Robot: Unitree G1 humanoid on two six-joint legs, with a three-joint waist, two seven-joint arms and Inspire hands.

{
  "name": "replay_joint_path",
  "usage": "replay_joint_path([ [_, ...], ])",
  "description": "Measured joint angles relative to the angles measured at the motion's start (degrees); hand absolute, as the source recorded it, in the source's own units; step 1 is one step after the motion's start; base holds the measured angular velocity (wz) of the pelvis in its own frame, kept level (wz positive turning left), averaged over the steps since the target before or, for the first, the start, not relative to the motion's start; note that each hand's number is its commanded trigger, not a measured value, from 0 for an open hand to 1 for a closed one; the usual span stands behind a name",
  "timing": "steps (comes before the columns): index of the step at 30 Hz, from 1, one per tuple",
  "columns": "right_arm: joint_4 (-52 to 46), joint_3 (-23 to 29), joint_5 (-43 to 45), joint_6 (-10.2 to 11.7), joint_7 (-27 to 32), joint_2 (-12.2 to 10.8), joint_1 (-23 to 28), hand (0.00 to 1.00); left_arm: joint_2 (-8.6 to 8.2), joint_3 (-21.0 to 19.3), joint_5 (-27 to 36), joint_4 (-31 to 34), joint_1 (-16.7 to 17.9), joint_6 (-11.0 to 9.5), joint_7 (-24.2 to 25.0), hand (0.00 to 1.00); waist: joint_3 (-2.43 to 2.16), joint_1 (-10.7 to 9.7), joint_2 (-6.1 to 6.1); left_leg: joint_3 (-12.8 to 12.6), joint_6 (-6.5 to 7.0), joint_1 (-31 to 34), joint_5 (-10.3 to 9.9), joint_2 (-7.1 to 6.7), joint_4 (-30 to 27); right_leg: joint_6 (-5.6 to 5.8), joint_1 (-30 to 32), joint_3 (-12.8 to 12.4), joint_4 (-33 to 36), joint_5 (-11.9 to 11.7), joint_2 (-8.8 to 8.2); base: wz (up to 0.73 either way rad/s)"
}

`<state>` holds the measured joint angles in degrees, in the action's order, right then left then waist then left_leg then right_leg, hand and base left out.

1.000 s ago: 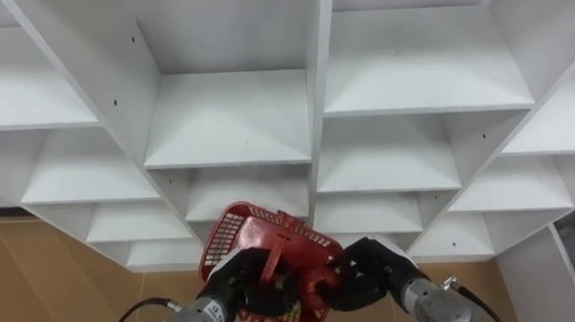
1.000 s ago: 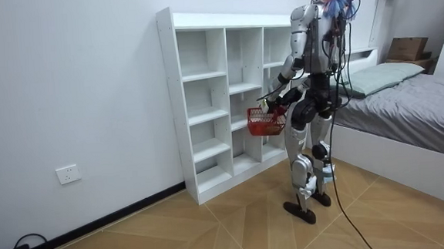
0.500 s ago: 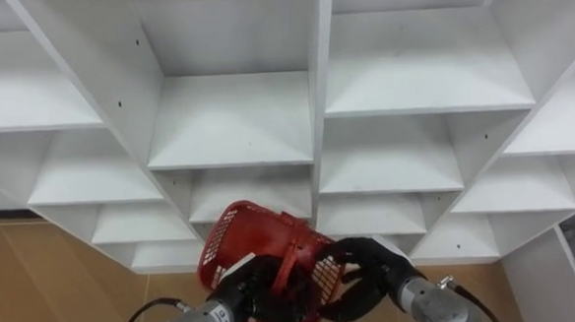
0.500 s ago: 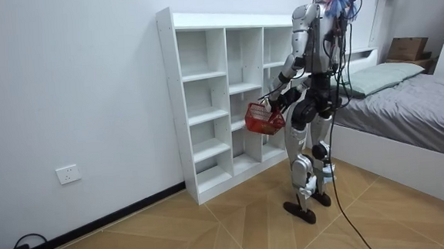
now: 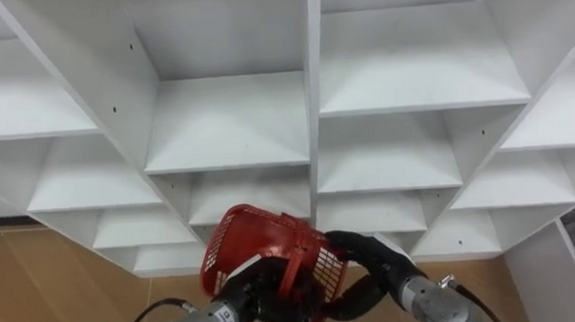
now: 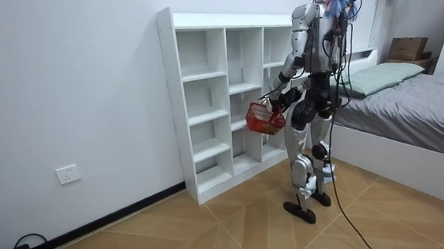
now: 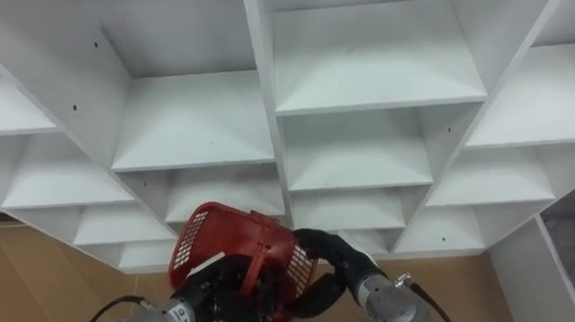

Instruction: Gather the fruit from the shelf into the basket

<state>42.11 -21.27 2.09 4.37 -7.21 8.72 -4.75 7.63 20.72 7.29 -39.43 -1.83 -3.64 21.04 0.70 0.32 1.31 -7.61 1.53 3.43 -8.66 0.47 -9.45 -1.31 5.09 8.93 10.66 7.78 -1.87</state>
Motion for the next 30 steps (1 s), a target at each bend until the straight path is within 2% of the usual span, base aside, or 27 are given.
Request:
replay_joint_path([
  [7, 0.37, 0.05, 0.26, 0.00, 0.11, -0.14, 0.13, 0.00, 0.06, -0.22, -0.10, -0.40, 0.28, 0.03, -0.26, 1.00, 0.20, -0.12, -0.06, 0.01, 0.00, -0.02, 0.00, 0.03, 0.01, 0.00, -0.03, -0.17, -0.03, 0.01, 0.08, 0.00],
  [15, 0.23, 0.07, 0.72, 0.00, 1.07, -0.05, 1.34, 0.00, 0.26, -0.96, -0.05, -4.90, 0.46, 0.05, -3.37, 1.00, 0.16, 0.03, -0.22, -0.09, 0.00, -0.44, 0.00, -0.01, 0.07, 0.01, -0.31, -0.79, -0.04, 0.02, 0.25, -0.01],
  [17, -0.04, 0.19, 0.61, -0.01, 1.53, -0.03, 2.51, 0.00, 0.26, -2.08, -0.05, -5.43, 1.53, 0.30, -4.59, 1.00, 0.16, -0.09, -0.50, -0.18, 0.00, -1.07, 0.00, -0.04, 0.08, 0.05, -0.99, -0.85, -0.23, 0.06, 0.23, -0.02],
  [18, -0.88, 0.85, 0.83, -0.01, 1.87, 0.00, 3.82, 0.00, 0.26, -3.08, -0.07, -5.37, 2.44, 0.31, -4.76, 1.00, -0.16, -0.08, -0.84, -0.21, 0.00, -1.19, 0.00, -0.03, 0.08, 0.06, -1.18, -0.88, -0.38, 0.10, 0.24, 0.00],
  [20, -1.97, 3.21, 2.18, -0.01, 2.24, 0.07, 5.36, 0.00, 0.39, -4.89, -1.49, -5.37, 3.68, 0.29, -5.27, 1.00, -0.41, -0.04, -1.32, -0.18, 0.00, -1.32, 0.00, 0.00, 0.12, 0.02, -1.45, -0.86, -0.85, 0.05, 0.34, 0.00],
  [23, 0.35, 6.29, 3.34, 1.36, 4.27, 0.20, 6.77, 0.00, 1.39, -6.82, -1.90, -6.44, 6.40, 0.26, -7.05, 1.00, -0.46, -0.03, -1.91, -0.23, -0.16, -3.72, -0.10, -0.01, 0.77, 0.08, -3.41, -0.91, -1.33, 0.10, 0.44, -0.02],
  [26, 1.72, 7.62, 3.46, 1.37, 6.88, 0.82, 7.71, 0.00, 2.21, -8.18, -1.74, -8.25, 7.04, 0.22, -8.81, 1.00, -0.45, 0.22, -2.08, -0.21, -0.34, -4.62, -0.46, 0.04, 1.40, 0.08, -4.02, -0.91, -1.87, 0.11, 0.89, 0.00],
  [30, 1.74, 9.91, 3.48, 2.22, 9.22, 1.00, 9.51, 0.00, 2.19, -12.44, -1.22, -9.14, 9.04, 0.18, -11.09, 1.00, -0.54, 0.12, -2.16, -0.05, -0.42, -5.29, -0.58, 0.32, 1.99, 0.01, -4.48, -0.91, -1.94, 0.06, 1.08, 0.00],
])
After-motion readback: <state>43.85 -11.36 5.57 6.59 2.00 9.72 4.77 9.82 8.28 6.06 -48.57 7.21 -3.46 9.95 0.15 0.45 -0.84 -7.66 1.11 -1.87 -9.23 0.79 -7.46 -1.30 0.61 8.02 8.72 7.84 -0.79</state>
